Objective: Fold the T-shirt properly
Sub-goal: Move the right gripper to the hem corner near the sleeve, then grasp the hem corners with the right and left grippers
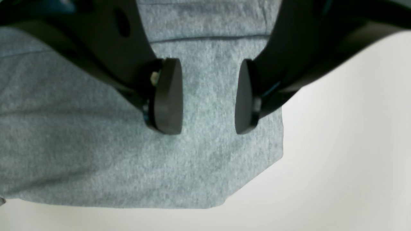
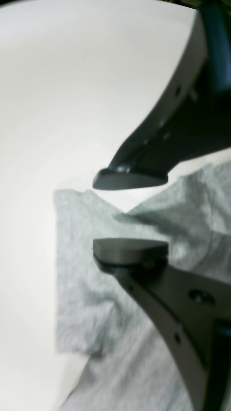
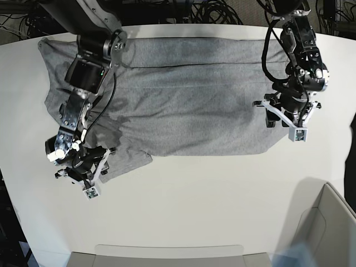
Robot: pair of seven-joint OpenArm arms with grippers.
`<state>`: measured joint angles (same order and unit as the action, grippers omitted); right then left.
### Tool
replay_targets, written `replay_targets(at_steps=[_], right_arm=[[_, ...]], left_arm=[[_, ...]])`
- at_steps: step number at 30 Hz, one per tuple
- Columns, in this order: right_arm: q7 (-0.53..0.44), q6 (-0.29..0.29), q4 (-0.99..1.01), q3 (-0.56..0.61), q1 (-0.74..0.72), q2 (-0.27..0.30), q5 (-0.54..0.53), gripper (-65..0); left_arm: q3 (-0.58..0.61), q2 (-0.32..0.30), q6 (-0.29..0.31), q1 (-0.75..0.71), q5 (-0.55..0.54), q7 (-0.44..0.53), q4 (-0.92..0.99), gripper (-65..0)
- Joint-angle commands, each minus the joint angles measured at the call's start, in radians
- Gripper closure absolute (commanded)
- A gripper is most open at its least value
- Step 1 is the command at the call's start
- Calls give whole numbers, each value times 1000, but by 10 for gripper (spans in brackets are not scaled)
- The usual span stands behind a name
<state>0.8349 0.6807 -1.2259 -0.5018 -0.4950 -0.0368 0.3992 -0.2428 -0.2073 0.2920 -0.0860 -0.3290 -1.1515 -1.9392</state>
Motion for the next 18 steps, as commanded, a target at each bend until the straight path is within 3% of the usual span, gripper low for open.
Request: replay_targets(at_steps=[1, 8, 11, 18], right_arm=[[-6, -8, 27, 1, -54, 13, -6, -284], [-111, -22, 148, -14, -77, 41, -7, -293], [-151, -75, 206, -77, -100, 44, -7, -293], [-245, -94, 383, -171, -144, 104, -7, -292]], left_arm=[[-2, -8, 0, 10, -3, 20, -15, -253], [-2, -8, 0, 5, -3, 20, -13, -253], [-2, -8, 0, 9, -3, 20, 4, -254], [-2, -7, 0, 12, -3, 20, 14, -254]])
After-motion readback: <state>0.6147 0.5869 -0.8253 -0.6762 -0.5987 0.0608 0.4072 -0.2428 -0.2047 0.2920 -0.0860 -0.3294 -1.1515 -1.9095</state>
